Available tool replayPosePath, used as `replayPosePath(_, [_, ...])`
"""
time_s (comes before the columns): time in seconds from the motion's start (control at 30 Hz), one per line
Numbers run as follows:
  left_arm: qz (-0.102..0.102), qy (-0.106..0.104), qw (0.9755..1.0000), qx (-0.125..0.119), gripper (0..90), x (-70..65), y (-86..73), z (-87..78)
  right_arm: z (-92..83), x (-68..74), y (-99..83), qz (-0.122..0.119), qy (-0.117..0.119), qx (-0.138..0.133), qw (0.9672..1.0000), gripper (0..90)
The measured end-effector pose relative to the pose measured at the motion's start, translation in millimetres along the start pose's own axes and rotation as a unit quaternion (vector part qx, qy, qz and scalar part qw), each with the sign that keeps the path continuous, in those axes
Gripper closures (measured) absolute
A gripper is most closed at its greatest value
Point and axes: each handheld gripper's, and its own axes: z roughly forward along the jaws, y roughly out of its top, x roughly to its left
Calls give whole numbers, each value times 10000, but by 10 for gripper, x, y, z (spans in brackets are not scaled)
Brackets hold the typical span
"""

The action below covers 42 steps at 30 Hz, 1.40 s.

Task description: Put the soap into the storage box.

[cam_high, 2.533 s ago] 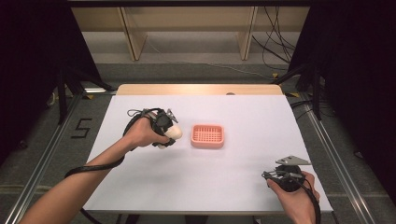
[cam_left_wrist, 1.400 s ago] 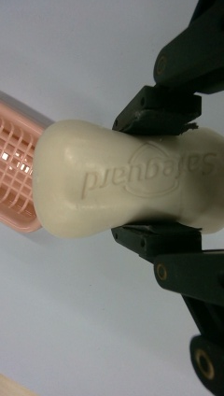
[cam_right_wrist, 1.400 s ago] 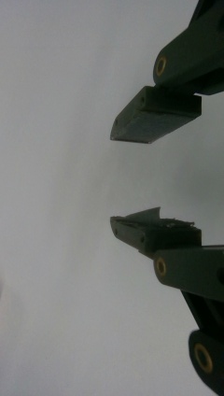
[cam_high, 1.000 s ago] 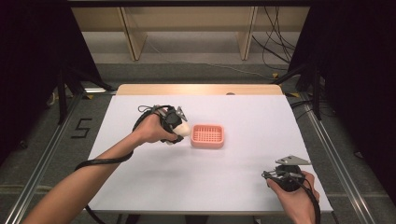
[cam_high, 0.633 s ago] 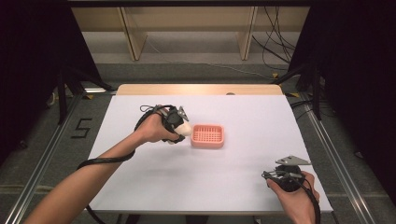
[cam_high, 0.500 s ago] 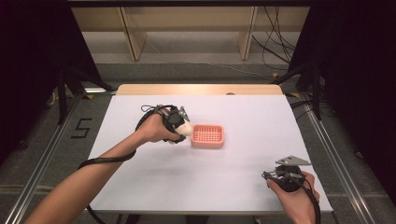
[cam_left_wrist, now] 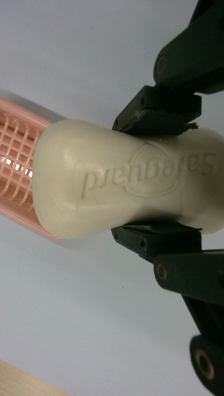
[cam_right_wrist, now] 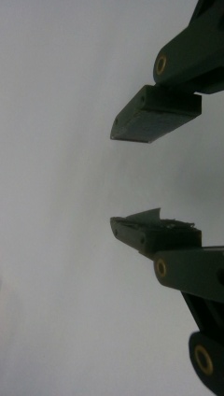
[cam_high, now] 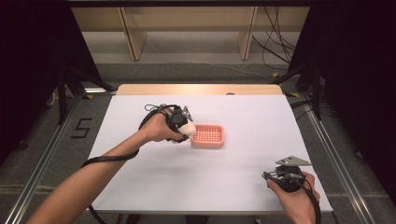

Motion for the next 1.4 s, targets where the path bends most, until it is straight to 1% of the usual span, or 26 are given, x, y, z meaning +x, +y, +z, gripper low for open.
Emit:
replayPosePath(0.07, [24,-4,10000,-11,495,1,11,1,2,0,0,-6,4,-19,10000,512])
replayPosePath(0.13, [18,6,10000,-22,495,-3,22,1,8,-10,3,-73,56,-48,9999,512])
replayPosePath(0.2, [27,-6,10000,-31,496,-3,33,5,-6,-1,2,-13,-7,-7,10000,512])
replayPosePath(0.23, [51,-6,10000,-32,496,-2,35,7,-7,-3,2,-17,3,-6,10000,512])
replayPosePath(0.27, [46,1,10000,-39,496,-4,38,11,-6,-5,2,-30,20,-5,10000,512])
replayPosePath(0.3, [18,-12,10000,-44,495,-9,41,17,-11,2,1,19,-16,6,10000,512])
replayPosePath(0.33, [45,-19,10000,-25,496,-7,46,19,-9,2,2,12,-24,-6,10000,512])
replayPosePath(0.4, [25,-8,10000,-45,496,-13,51,26,-10,-1,1,2,-11,0,10000,512])
replayPosePath(0.43, [35,-13,10000,-41,496,-13,55,28,-17,3,4,0,-31,49,10000,512])
replayPosePath(0.47, [42,-11,10000,-43,495,-14,58,30,1,4,0,29,22,11,10000,512])
replayPosePath(0.5, [0,-16,10000,-42,495,-21,59,32,2,3,0,16,23,8,10000,512])
replayPosePath(0.53, [11,-13,10000,-46,496,-21,62,34,2,3,0,9,25,8,10000,512])
replayPosePath(0.57, [81,-5,10000,-52,495,-12,68,36,14,-7,1,-62,120,-41,9999,512])
replayPosePath(0.7, [48,-2,10000,-75,496,-16,80,47,16,-5,2,-58,109,-63,9999,512])
replayPosePath(0.73, [93,-3,9999,-62,495,-11,85,48,15,-6,3,-60,129,-44,9999,512])
replayPosePath(0.77, [110,0,9999,-62,496,-10,90,52,12,0,3,-26,99,-31,9999,512])
replayPosePath(0.8, [40,-18,10000,-66,495,-20,92,57,13,-1,2,-27,121,-31,9999,511])
replayPosePath(0.87, [104,-9,9999,-70,495,-14,106,65,4,8,1,52,43,13,10000,512])
replayPosePath(0.97, [141,-5,9999,-44,495,-18,122,79,-4,1,1,48,18,43,10000,512])
replayPosePath(1.07, [84,-21,9999,-59,495,-28,137,88,-7,1,1,92,22,44,9999,512])
replayPosePath(1.1, [143,-9,9999,-62,495,-21,142,89,-6,1,1,94,22,45,9999,511])
replayPosePath(1.13, [139,-9,9999,-78,496,-22,146,91,-6,2,0,91,21,44,9999,512])
replayPosePath(1.17, [179,-10,9998,-55,495,-18,152,88,-5,2,0,84,25,41,10000,512])
replayPosePath(1.3, [92,-19,9999,-103,495,-31,163,96,-3,0,2,63,20,39,10000,512])
replayPosePath(1.33, [181,-9,9998,-100,496,-20,169,98,-3,-1,2,63,25,40,10000,512])
replayPosePath(1.4, [167,1,9998,-111,495,-24,172,106,-2,0,1,58,20,39,10000,512])
